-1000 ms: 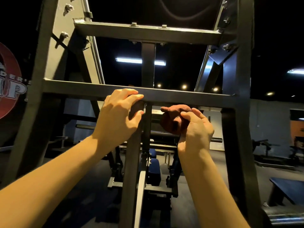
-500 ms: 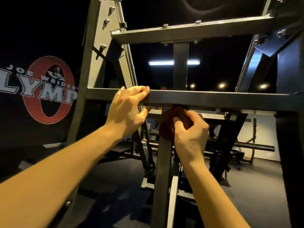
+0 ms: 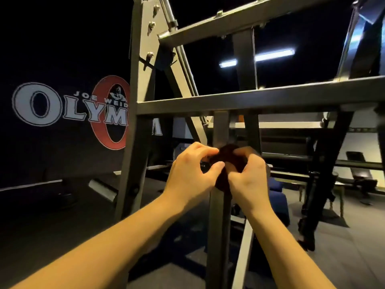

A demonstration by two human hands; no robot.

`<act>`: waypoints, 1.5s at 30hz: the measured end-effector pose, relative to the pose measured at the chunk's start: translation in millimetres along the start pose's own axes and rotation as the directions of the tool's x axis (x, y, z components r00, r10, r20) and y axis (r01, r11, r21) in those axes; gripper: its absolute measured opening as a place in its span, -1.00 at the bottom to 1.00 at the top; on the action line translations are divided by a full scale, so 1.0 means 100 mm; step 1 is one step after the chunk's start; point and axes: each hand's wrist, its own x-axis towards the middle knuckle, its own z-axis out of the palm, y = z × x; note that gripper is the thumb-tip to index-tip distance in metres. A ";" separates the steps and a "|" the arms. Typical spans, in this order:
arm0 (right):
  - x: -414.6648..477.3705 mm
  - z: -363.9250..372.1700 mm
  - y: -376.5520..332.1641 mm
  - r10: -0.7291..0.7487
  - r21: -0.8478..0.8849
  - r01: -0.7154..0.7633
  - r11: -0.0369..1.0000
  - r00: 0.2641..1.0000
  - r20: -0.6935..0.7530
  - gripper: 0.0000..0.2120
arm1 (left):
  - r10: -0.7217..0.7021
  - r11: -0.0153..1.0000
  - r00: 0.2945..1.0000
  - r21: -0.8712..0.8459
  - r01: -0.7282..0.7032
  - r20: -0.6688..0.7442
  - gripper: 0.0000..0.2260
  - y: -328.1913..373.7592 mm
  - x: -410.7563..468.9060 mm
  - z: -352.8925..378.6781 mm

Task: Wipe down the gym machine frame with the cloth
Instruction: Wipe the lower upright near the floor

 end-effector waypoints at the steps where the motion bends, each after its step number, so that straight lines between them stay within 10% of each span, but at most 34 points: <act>1: 0.01 0.01 0.03 0.018 0.036 -0.017 0.999 1.000 -0.002 -0.69 | -0.013 1.000 0.998 -0.016 0.014 0.054 -0.71 0.00 0.00 0.05; 14: -0.05 -0.12 -0.04 0.200 0.024 -0.201 0.979 0.978 0.060 -0.73 | -0.057 0.996 0.963 0.075 0.039 0.263 -0.60 0.06 -0.08 0.01; 25: 0.18 0.63 -0.52 0.242 0.285 -0.168 0.944 0.937 -0.250 -0.92 | 0.011 0.980 1.000 0.197 -0.011 0.003 -0.63 -0.88 0.51 -1.01; 36: 0.92 1.93 -0.81 0.549 0.614 -0.101 0.783 0.576 -0.606 -0.66 | 0.323 0.904 0.946 0.286 -0.319 0.033 -0.41 -2.38 1.14 -1.52; 40: 0.97 2.84 -0.84 0.565 0.608 -0.228 0.761 0.693 -0.447 -0.83 | 0.352 0.918 0.935 0.177 -0.355 0.049 -0.32 -2.77 1.12 -1.46; 45: 0.94 3.03 -0.79 0.298 0.200 -0.242 0.950 0.892 -0.339 -0.83 | 0.337 0.940 0.941 0.047 -0.338 0.036 -0.30 -3.11 1.00 -1.38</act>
